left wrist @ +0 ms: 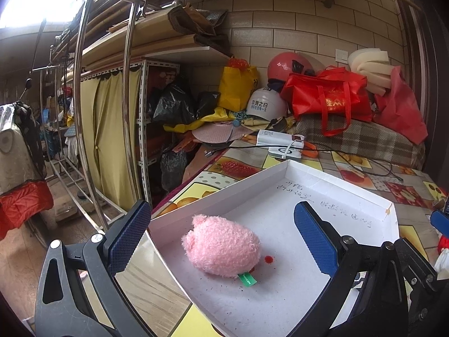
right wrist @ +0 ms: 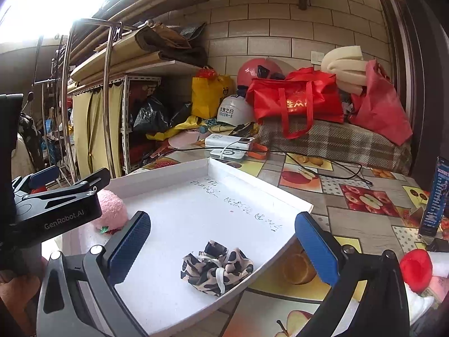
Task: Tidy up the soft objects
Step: 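Move both grippers back toward the pile of soft items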
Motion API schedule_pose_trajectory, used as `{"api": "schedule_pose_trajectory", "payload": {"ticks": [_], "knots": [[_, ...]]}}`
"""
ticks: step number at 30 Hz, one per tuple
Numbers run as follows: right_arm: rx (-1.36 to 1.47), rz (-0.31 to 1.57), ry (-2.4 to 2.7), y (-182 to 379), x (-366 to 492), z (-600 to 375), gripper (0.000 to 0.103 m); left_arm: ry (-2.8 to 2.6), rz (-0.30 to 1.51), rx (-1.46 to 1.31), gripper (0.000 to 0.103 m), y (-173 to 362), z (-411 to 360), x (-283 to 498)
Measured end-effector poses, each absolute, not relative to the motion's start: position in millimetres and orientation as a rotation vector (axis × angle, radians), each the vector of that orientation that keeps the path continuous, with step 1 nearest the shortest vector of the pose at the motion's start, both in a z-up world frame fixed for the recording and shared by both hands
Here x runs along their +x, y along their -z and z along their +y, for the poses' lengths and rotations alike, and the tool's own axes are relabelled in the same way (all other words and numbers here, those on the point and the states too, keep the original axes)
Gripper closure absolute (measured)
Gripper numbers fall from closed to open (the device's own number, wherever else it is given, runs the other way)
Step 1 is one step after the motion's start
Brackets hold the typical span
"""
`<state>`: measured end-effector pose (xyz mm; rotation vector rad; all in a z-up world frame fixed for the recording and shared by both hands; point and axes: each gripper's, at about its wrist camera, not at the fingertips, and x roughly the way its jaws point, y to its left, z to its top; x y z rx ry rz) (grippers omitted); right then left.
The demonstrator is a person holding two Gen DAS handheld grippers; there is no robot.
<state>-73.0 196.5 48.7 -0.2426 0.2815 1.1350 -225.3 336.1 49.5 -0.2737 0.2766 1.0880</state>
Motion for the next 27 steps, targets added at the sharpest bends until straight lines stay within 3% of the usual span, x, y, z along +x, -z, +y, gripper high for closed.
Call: {"api": "schedule_pose_trajectory", "payload": {"ticks": [13,27], "knots": [[-0.223,0.272,-1.197,-47.6,-81.3,125.1,0.000,-1.012,0.324,-0.186,0.000,-49.9,289.0,-202.8],[-0.104,0.368,-1.045,-47.0,-8.1,15.8,0.000,-0.660,0.386,-0.025,0.000,-55.8,189.4,-140.3]]}}
